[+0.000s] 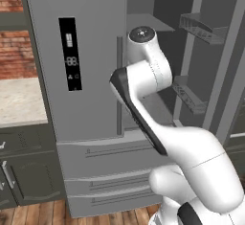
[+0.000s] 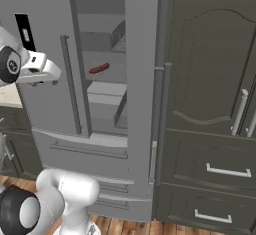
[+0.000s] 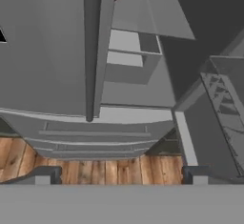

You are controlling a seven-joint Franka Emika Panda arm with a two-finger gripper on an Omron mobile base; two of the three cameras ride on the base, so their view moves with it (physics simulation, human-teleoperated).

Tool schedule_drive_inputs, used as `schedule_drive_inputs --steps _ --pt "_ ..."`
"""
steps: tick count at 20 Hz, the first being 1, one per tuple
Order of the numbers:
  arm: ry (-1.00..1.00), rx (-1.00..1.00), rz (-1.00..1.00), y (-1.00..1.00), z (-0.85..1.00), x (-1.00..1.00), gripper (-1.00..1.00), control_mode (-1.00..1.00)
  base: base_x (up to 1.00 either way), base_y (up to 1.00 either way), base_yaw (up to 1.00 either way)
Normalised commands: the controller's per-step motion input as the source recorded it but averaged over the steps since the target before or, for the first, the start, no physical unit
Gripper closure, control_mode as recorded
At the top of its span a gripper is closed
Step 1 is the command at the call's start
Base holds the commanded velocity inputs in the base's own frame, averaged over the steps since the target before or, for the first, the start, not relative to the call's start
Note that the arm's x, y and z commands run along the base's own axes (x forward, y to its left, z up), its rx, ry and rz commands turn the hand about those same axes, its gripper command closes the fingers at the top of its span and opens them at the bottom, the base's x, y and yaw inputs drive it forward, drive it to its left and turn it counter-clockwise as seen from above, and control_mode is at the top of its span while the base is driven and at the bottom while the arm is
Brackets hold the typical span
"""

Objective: Move the hot dog bun to the plate on the dining table and place the condiment next to that plate. Then navigate to the fridge and take the sausage and place it on the plate as well.

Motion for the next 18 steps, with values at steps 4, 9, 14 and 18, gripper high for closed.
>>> schedule_drive_inputs --steps 4,9,14,18 --pt "-0.15 0.0 0.13 0.03 -0.5 0.68 -1.0 -1.0 0.0 0.0 0.0" --pt "-0.21 0.0 0.1 0.0 -0.42 0.57 -1.0 -1.0 0.0 0.0 0.0" --pt "-0.14 0.02 0.06 0.04 -0.25 0.52 -1.0 -1.0 0.0 0.0 0.0" --pt "0.0 0.01 0.0 0.35 -0.09 0.63 -1.0 -1.0 0.0 0.0 0.0"
